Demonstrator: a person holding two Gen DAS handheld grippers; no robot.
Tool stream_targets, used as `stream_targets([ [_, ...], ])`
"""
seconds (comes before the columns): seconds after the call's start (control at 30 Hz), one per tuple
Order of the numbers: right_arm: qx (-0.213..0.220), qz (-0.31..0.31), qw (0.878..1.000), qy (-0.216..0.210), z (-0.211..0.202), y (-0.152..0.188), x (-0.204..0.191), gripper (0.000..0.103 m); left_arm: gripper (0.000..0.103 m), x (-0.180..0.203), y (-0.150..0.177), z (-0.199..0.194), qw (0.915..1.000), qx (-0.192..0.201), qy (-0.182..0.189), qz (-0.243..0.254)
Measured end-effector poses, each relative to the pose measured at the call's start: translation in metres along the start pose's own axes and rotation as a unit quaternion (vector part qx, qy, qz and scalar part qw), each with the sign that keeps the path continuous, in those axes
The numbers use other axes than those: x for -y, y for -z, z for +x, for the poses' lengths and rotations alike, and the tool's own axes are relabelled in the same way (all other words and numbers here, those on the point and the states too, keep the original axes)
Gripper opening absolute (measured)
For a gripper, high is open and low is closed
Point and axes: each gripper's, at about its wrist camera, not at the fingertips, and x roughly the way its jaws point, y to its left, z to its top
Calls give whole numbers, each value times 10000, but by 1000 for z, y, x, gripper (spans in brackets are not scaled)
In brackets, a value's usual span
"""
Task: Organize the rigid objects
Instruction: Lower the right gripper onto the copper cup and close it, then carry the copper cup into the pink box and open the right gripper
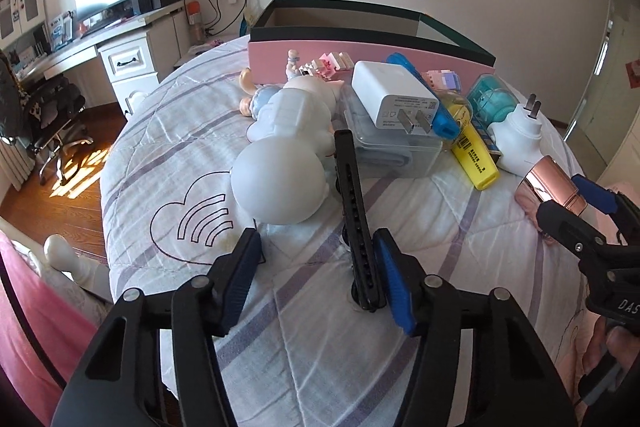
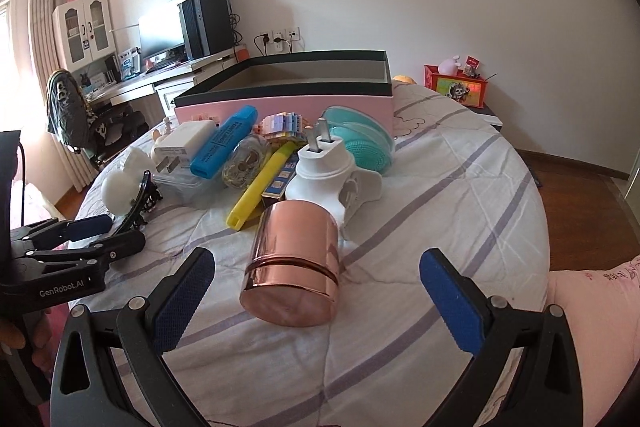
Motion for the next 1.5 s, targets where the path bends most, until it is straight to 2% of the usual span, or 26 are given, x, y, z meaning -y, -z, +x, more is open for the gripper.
stream_targets([
  [0.1,-103,-128,9999,33,11,-1,-7,86,38,5,-1,-2,9999,36,147,54],
  [0.13,-143,-143,9998,31,14,-1,-7,70,36,7,-1,-2,9998,39,161,92],
  [0.17,-248,-110,9996,24,19,2,-5,63,23,9,0,-3,9997,68,222,127],
  [0.2,-263,-77,9996,-18,20,3,-2,58,19,12,0,-3,9992,46,343,174],
  [0.3,-248,-78,9996,-88,18,4,0,51,19,15,-2,1,9992,48,372,160],
  [0.4,-274,-99,9995,-103,20,2,1,51,20,15,-7,7,9991,20,409,75],
  [0.53,-303,-155,9993,-158,26,4,-1,48,17,25,-5,5,9991,109,267,322],
  [0.7,-247,-63,9992,-319,20,3,4,47,16,21,-7,-9,9983,255,476,227],
  [0.77,-146,-54,9990,-420,13,0,3,47,16,21,-9,-16,9971,294,671,218],
  [1.0,106,-71,9984,-549,-5,-14,0,47,16,34,-24,-38,9929,560,945,463],
  [1.2,424,-223,9966,-667,-15,-53,-3,48,16,39,-71,-47,9876,875,1094,708],
  [1.33,555,-415,9949,-731,-8,-96,-5,48,16,33,-120,-33,9872,1001,945,810],
  [1.43,562,-553,9944,-700,9,-131,-7,48,16,28,-157,-9,9892,887,799,854],
  [1.5,419,-568,9949,-724,29,-153,-6,48,16,22,-180,12,9908,705,812,818],
])
